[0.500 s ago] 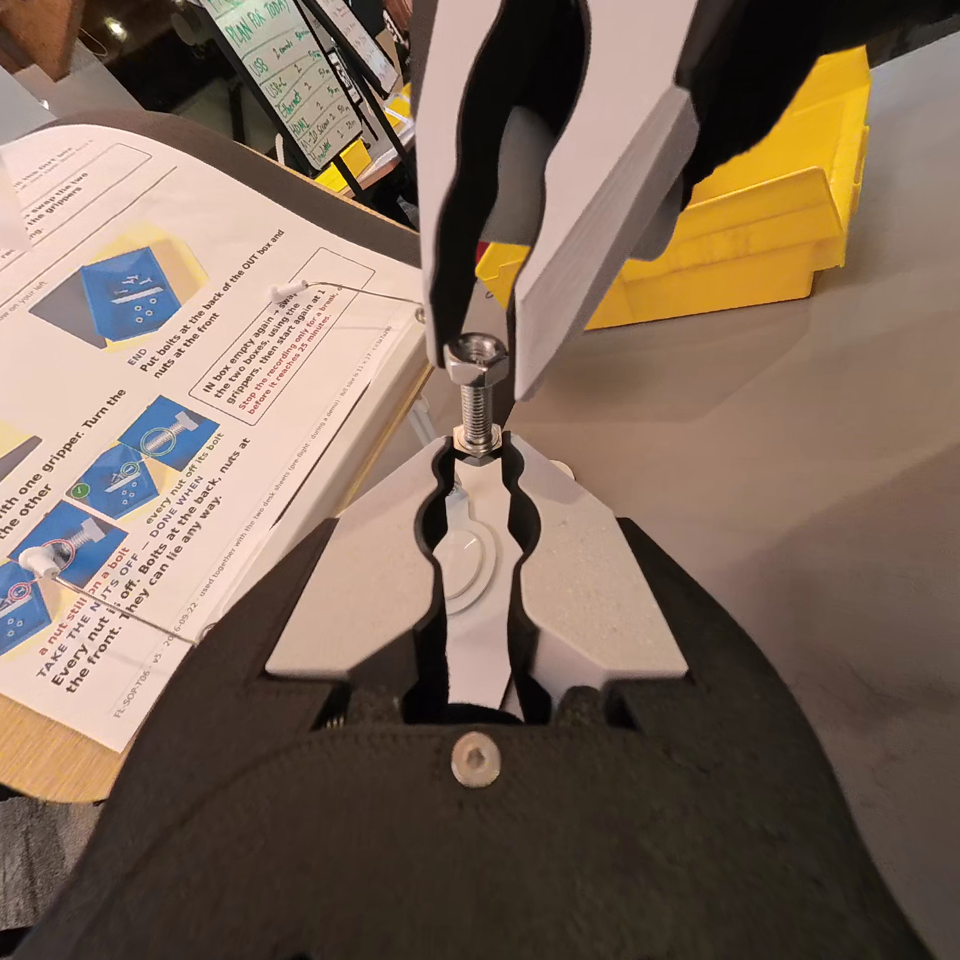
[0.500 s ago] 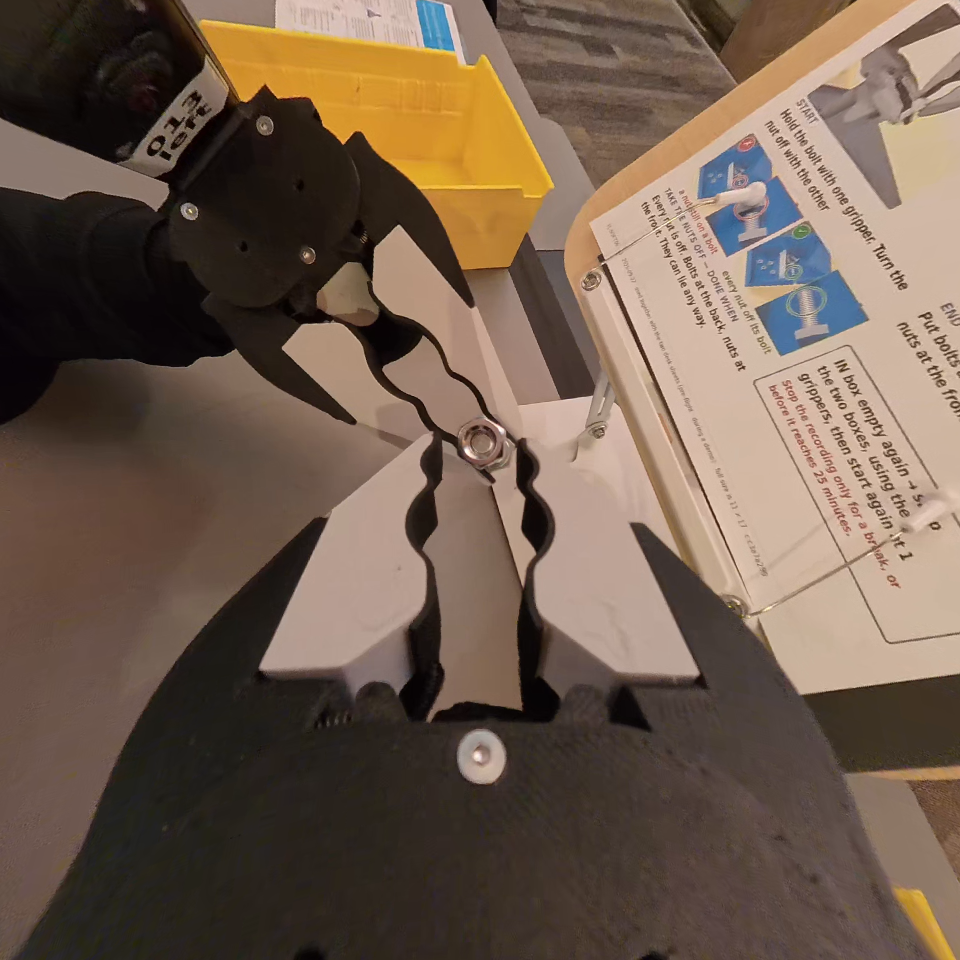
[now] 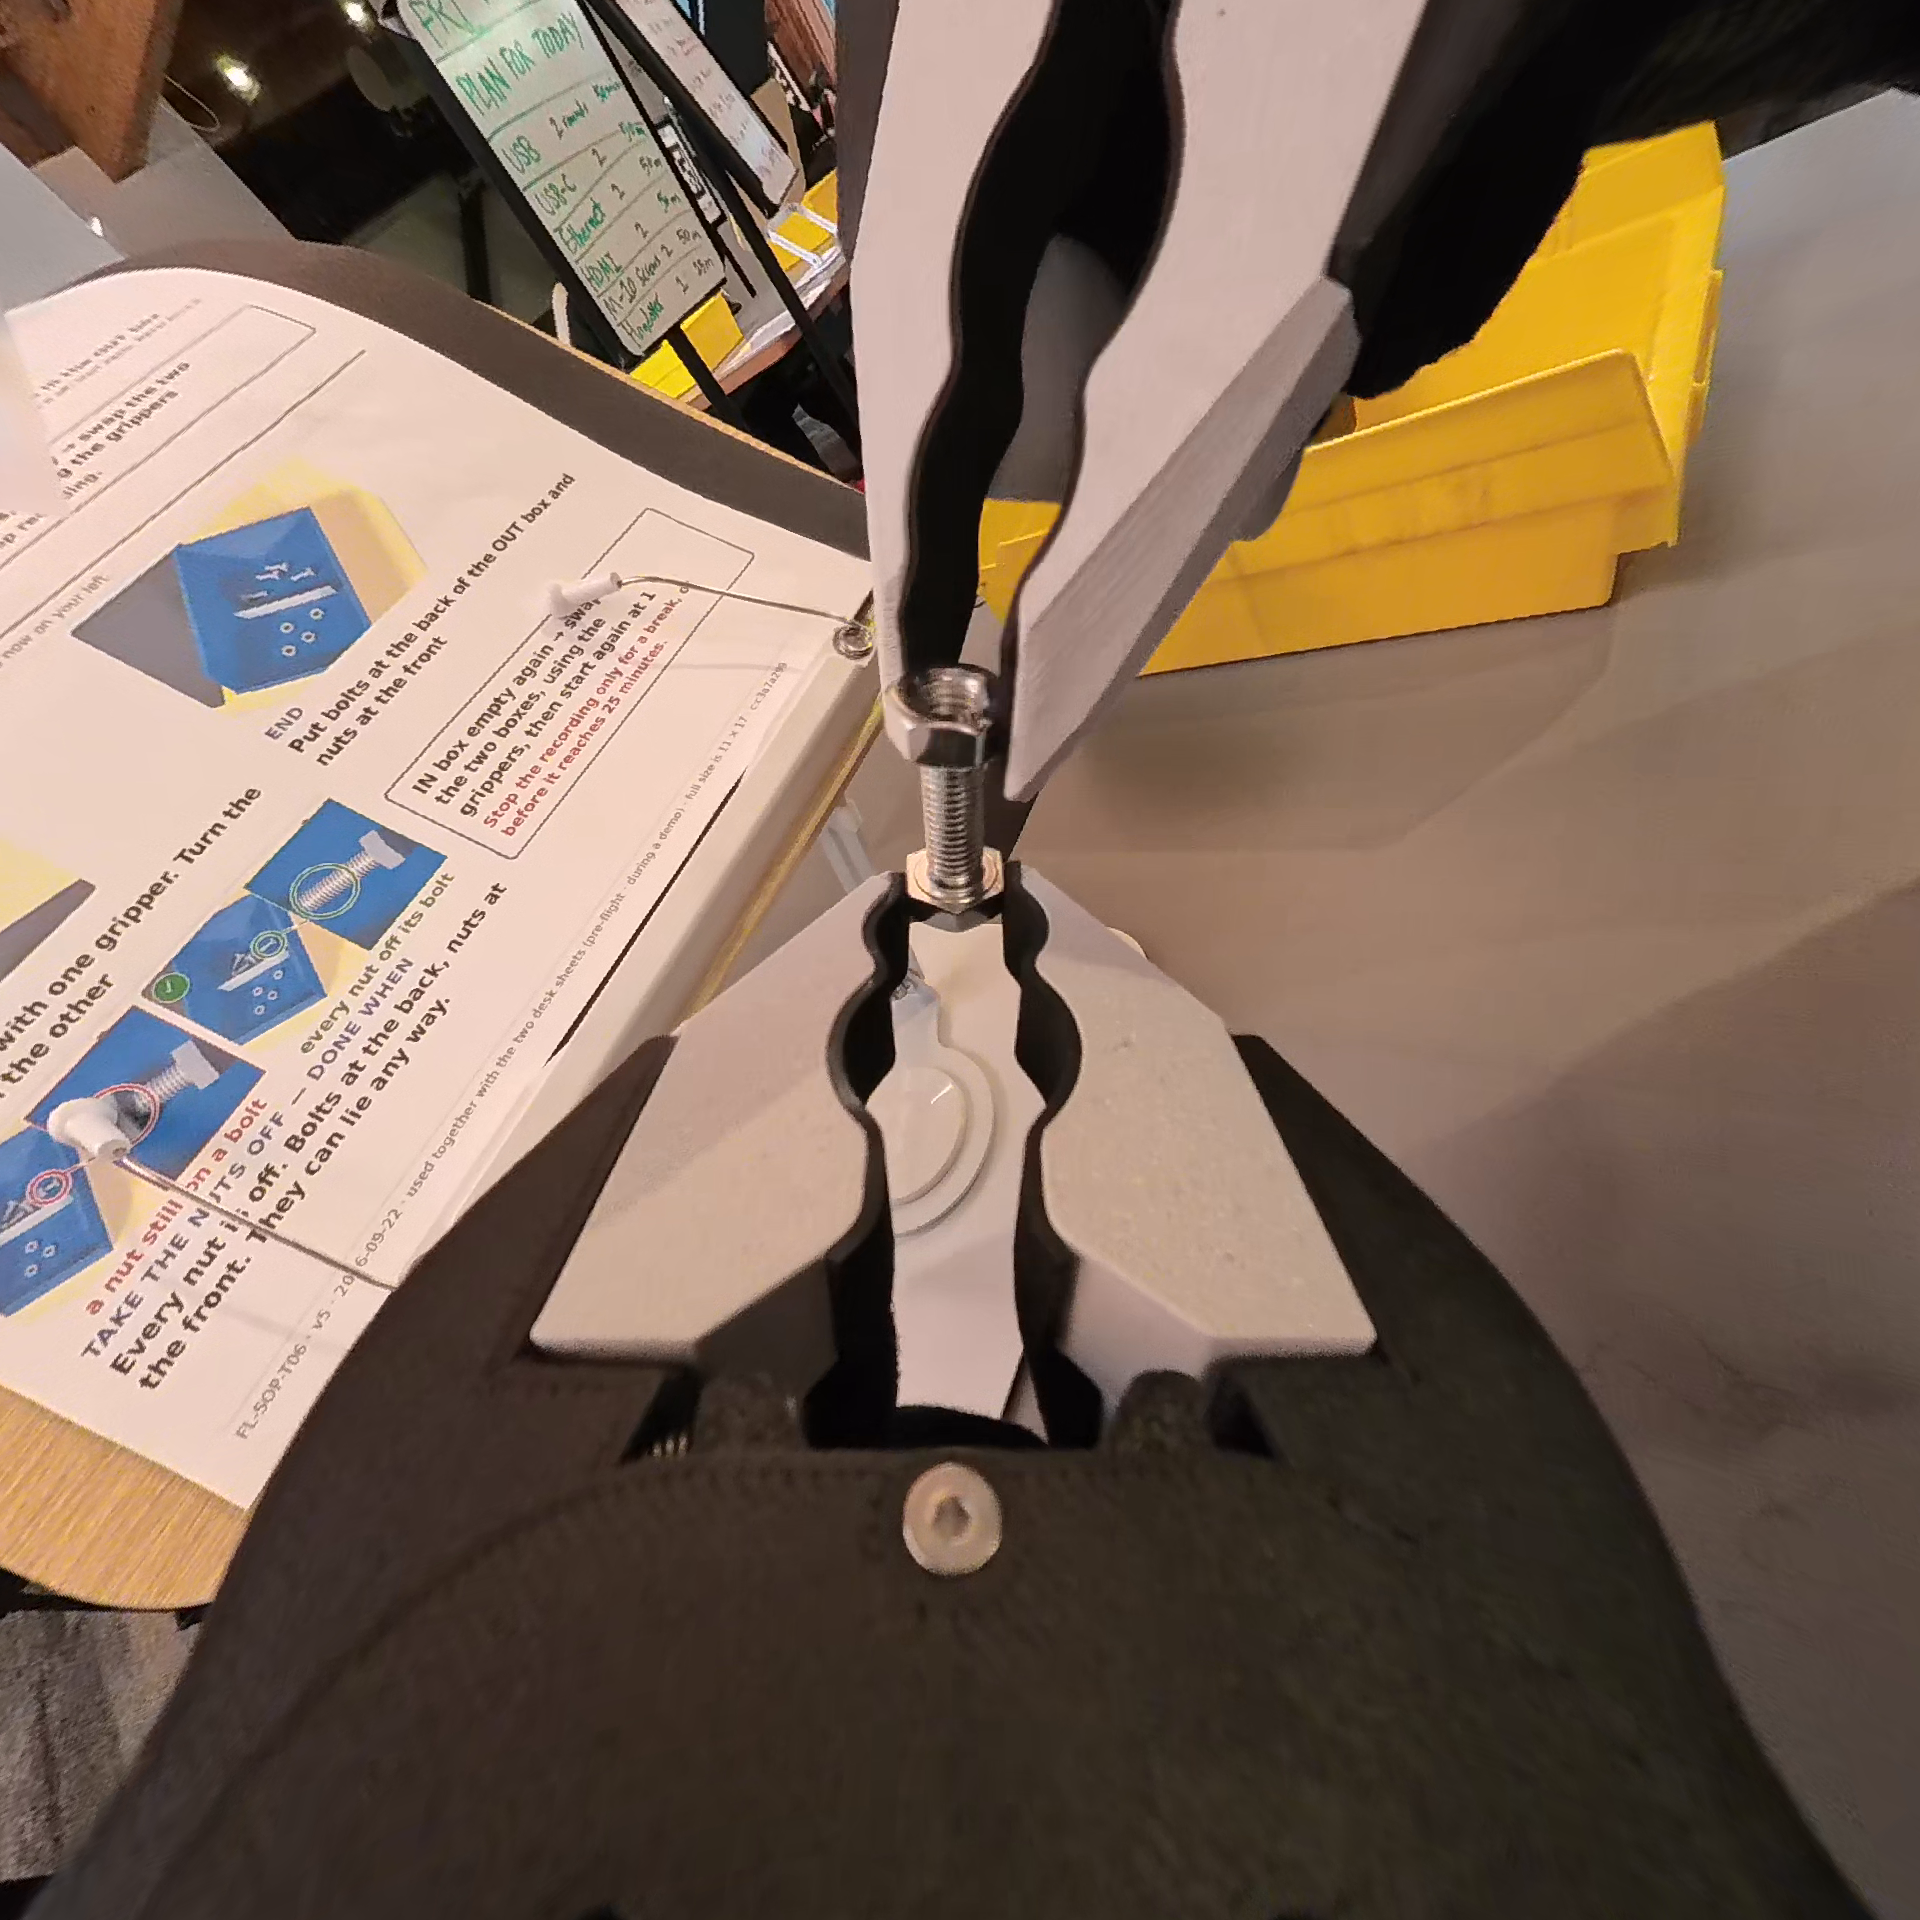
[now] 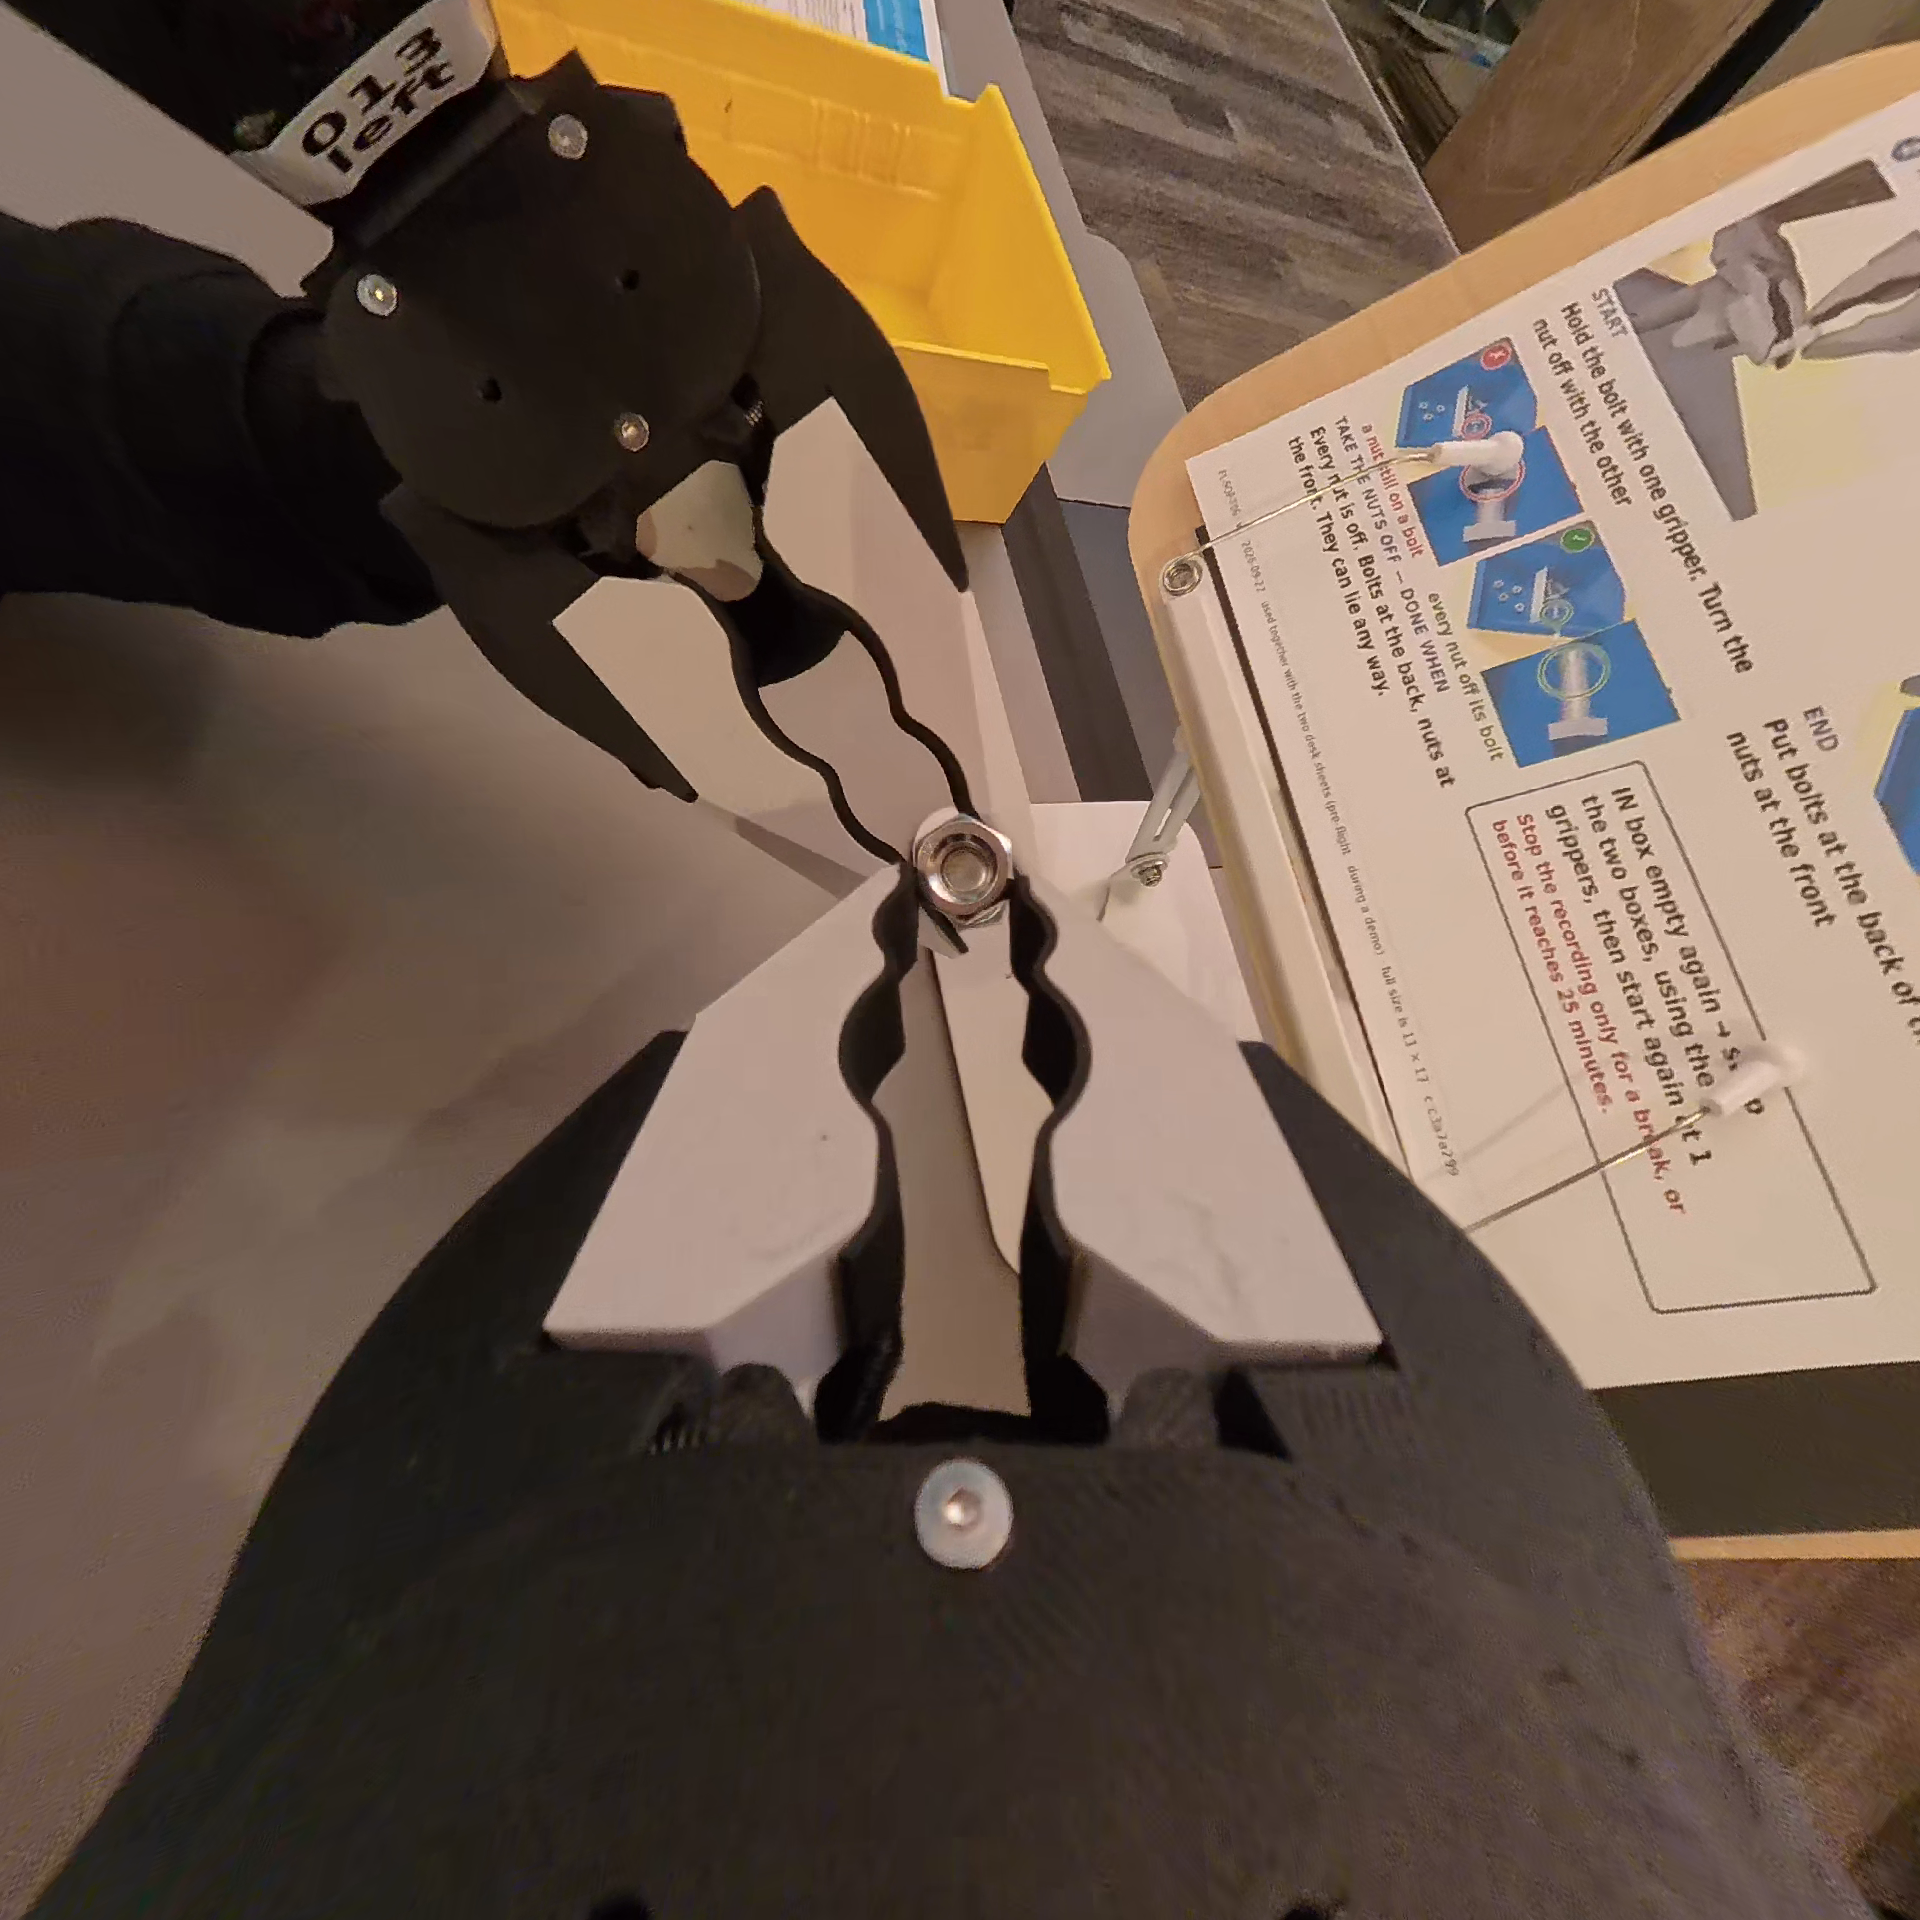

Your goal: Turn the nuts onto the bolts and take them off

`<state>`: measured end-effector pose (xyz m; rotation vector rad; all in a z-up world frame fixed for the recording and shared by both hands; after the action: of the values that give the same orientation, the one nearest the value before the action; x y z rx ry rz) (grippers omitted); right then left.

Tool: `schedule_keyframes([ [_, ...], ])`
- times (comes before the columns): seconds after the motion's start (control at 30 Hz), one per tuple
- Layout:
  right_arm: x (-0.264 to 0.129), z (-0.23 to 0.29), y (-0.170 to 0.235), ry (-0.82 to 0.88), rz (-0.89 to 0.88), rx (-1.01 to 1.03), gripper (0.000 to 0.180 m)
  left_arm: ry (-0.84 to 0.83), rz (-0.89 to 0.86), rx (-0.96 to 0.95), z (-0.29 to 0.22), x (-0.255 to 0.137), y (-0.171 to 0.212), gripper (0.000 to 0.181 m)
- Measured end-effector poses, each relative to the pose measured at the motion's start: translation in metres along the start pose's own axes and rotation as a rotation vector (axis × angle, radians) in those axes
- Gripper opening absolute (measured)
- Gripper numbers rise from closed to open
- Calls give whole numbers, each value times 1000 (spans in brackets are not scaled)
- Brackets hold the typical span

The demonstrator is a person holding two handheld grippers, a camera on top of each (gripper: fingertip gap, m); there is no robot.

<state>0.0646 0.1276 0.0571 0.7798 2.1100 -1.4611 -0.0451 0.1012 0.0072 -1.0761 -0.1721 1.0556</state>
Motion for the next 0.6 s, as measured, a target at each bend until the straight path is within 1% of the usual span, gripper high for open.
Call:
schedule_keyframes([
  [0.17, -1, 2, 3, 9, 15, -62, 15, 11, 6, 12, -2, 0, 0, 16],
  [0.37, -3, 8, 6, 58, 68, -215, 15, 33, 22, 38, -6, 2, -1, 16],
  [0.5, -2, 8, 7, 76, 83, -243, 15, 34, 28, 39, -6, 2, 0, 16],
  [0.6, -1, 11, 7, 112, 107, -327, 15, 42, 30, 43, -6, 2, 0, 16],
])
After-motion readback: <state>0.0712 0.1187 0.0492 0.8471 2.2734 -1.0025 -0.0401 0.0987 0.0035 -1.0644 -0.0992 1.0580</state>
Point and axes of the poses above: each gripper's, where its closed fingertips meet, x out along the fingers, y out of its underside, z = x × y across the jaws, the point moved 8 cm from there along -x, back along the fingers, and after that the axes turned 7 degrees about z, right-handed, at the moved point
